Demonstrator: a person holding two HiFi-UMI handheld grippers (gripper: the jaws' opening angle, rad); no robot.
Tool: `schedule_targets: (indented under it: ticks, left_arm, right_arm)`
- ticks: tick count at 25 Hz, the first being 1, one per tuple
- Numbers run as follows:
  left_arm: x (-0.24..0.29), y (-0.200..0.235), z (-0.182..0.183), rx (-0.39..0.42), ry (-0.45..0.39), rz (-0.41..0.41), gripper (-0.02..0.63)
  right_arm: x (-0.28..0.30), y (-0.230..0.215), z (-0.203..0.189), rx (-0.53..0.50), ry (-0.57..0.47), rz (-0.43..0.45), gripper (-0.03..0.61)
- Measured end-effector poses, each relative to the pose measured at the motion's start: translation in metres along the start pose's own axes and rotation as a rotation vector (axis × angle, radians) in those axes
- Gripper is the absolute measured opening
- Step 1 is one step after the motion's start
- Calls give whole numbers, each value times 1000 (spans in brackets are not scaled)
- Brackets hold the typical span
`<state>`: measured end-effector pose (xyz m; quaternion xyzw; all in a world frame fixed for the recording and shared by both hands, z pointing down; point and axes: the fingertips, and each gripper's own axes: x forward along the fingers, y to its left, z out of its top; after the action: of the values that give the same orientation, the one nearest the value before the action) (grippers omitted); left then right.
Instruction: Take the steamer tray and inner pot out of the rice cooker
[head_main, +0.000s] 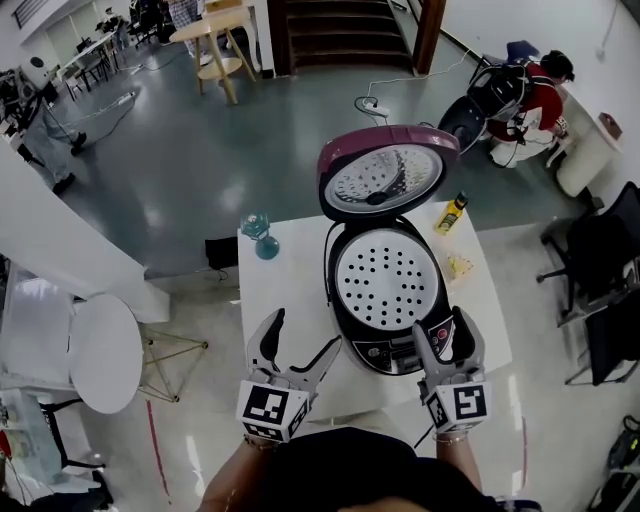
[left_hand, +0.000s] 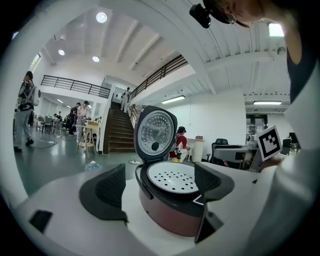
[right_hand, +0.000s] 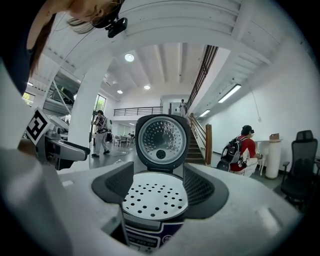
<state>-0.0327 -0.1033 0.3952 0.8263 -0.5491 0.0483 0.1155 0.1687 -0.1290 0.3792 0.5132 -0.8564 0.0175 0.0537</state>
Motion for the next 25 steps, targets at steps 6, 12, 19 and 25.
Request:
schedule_targets:
  ticks: [6, 12, 19, 25]
  left_arm:
    - [34, -4, -1, 21, 55, -27, 433]
    - [67, -4, -5, 48, 132, -21, 433]
    - [97, -4, -20, 81, 243, -40, 433]
    - [119, 4, -37, 162, 365, -24, 433]
  right_arm:
    - [26, -18, -1, -18, 45, 42, 302]
    - [48, -36, -3, -38, 79, 77, 302]
    - [75, -52, -9, -68, 113, 107, 302]
    - [95, -70, -31, -98, 236, 96, 302]
